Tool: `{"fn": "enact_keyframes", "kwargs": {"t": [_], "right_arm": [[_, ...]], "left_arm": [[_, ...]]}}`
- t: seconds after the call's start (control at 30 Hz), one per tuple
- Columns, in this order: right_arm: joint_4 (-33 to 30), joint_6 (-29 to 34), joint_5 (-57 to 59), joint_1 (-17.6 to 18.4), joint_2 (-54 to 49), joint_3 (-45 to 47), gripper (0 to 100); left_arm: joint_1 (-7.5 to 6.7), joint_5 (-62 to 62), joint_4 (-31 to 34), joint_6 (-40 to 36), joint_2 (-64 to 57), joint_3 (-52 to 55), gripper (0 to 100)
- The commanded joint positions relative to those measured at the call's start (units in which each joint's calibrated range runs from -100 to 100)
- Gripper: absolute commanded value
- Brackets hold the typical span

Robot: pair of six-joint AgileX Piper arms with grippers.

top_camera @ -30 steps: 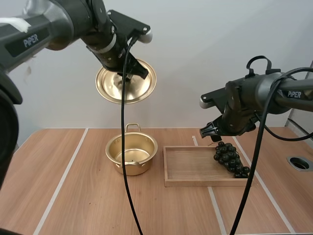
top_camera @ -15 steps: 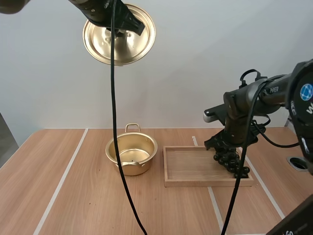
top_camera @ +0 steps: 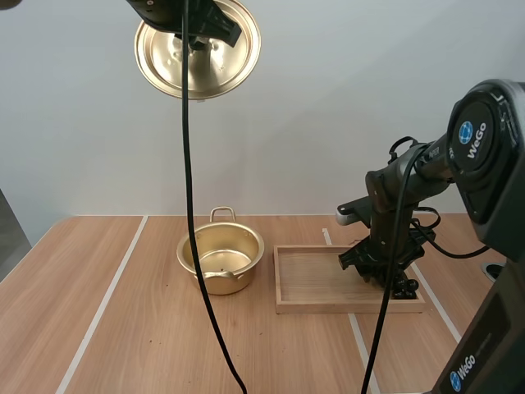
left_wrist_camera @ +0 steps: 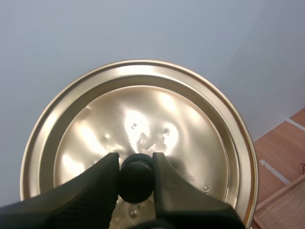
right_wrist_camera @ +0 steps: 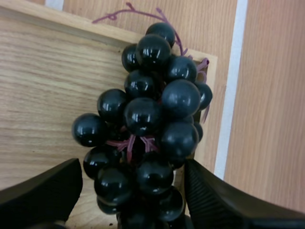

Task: Open the pot, put the grape inside, and close it

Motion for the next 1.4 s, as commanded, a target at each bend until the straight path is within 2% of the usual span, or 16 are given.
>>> {"fn": "enact_keyframes", "kwargs": {"t": [0.0,0.4,0.43,0.57,0.6,0.97,1.13,1.37], "right_arm": [[-0.7,0.2,-0.7,-0.4,1.2,-0.4,100],[-2.0,0.2,-0.9,-0.5,3.5,-0.4,100],[-2.0,0.2,-1.1,-0.5,3.5,-0.4,84],[-2.1,0.2,-2.1,-0.5,3.5,-0.4,3],[-2.1,0.2,-2.6,-0.5,3.5,-0.4,0],[-2.4,0.2,-3.1,-0.5,0.6,-1.3,0],[-1.6,0.2,-1.1,-0.5,-6.3,-6.6,0],[-1.3,-0.2,4.9,-0.5,-15.3,-15.5,0]], "left_arm": [[-0.14,-0.8,-0.1,-0.6,-0.9,-0.8,0],[-0.14,-0.8,-0.1,-0.6,-1.6,-1.1,0],[-0.14,-0.8,-0.1,-0.6,-1.6,-1.1,0],[-0.14,-0.8,-0.1,-0.6,-1.6,-1.1,0],[-0.14,-0.8,-0.1,-0.6,-1.6,-1.1,0],[-0.14,-1.1,-0.1,-0.6,-2.0,-1.1,0],[-0.14,-2.4,-0.1,-0.6,-4.2,-1.8,0],[-0.14,-2.5,-0.5,-0.9,-6.9,-8.3,0]]}}
